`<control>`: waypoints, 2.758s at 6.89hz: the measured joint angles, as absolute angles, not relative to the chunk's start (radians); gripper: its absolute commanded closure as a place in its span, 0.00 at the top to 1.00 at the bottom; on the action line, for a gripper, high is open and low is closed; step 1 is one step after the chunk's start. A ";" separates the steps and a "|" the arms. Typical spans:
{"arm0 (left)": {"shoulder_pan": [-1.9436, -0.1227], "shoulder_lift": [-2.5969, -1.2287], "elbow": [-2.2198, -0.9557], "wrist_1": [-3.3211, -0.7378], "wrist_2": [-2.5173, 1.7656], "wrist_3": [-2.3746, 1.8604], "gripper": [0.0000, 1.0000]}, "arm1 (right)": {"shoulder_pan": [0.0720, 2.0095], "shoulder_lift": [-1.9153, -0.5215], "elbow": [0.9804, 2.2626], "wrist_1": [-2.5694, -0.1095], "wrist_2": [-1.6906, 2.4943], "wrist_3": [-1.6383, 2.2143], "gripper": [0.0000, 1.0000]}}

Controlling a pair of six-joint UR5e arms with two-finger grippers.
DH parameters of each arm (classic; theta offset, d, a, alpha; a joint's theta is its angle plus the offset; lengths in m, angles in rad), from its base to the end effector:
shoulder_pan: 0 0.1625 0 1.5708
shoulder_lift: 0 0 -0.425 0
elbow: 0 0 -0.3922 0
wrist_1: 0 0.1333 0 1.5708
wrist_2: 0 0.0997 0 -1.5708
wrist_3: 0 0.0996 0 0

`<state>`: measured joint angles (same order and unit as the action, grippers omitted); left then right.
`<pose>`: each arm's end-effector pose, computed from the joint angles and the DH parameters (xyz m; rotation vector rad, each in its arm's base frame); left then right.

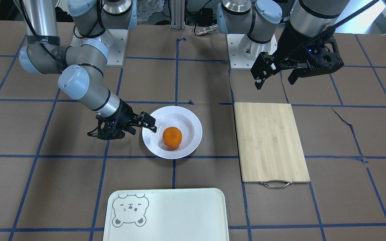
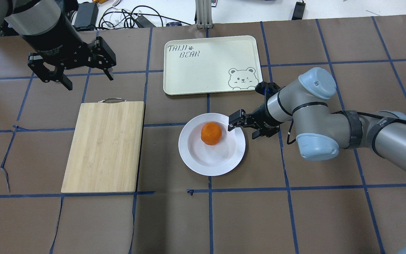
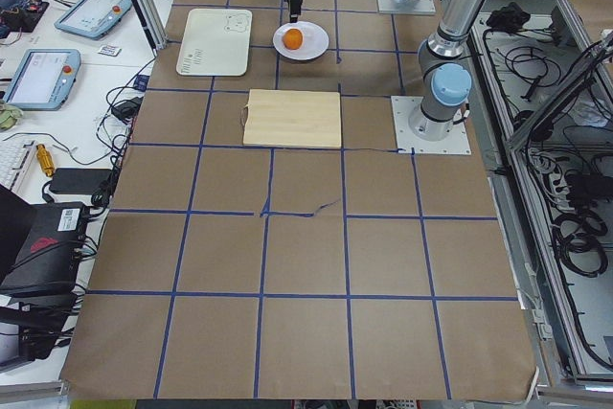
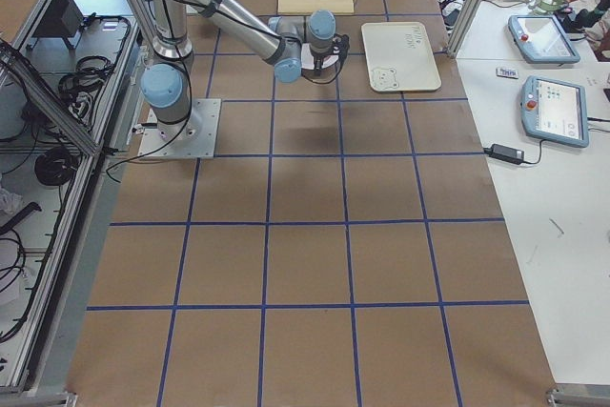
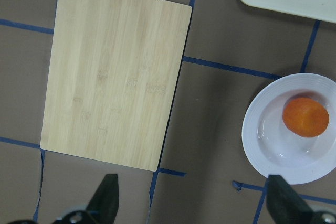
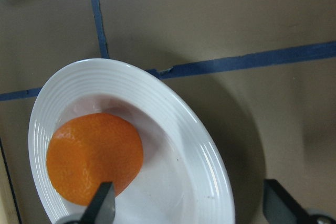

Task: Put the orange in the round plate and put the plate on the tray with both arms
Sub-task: 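Withdraw the left arm while the right gripper reaches to the plate rim, then grip the white plate rim with the right gripper, then carry the plate with the orange onto the bear tray with the right gripper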

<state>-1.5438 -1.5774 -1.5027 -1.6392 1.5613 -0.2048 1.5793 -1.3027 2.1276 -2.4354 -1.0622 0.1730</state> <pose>-0.1209 -0.4967 0.5113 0.3623 -3.1117 -0.0121 0.1859 -0.4803 0.2013 0.2027 2.6238 0.0100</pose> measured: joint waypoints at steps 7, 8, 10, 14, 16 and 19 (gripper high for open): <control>-1.540 -1.583 -1.512 -1.613 1.561 -0.093 1.00 | 1.619 -1.255 2.162 -2.528 -1.057 0.222 0.78; -1.540 -1.581 -1.514 -1.614 1.560 -0.088 1.00 | 1.623 -1.255 2.172 -2.530 -1.061 0.223 0.62; -1.540 -1.579 -1.515 -1.614 1.560 -0.086 1.00 | 1.624 -1.254 2.188 -2.552 -1.057 0.225 0.26; -1.540 -1.576 -1.516 -1.616 1.556 -0.086 1.00 | 1.624 -1.254 2.190 -2.557 -1.055 0.230 0.00; -1.539 -1.574 -1.516 -1.617 1.555 -0.084 1.00 | 1.621 -1.258 2.178 -2.556 -1.053 0.255 0.00; -1.537 -1.574 -1.516 -1.617 1.555 -0.084 1.00 | 1.604 -1.266 2.115 -2.548 -1.057 0.295 0.00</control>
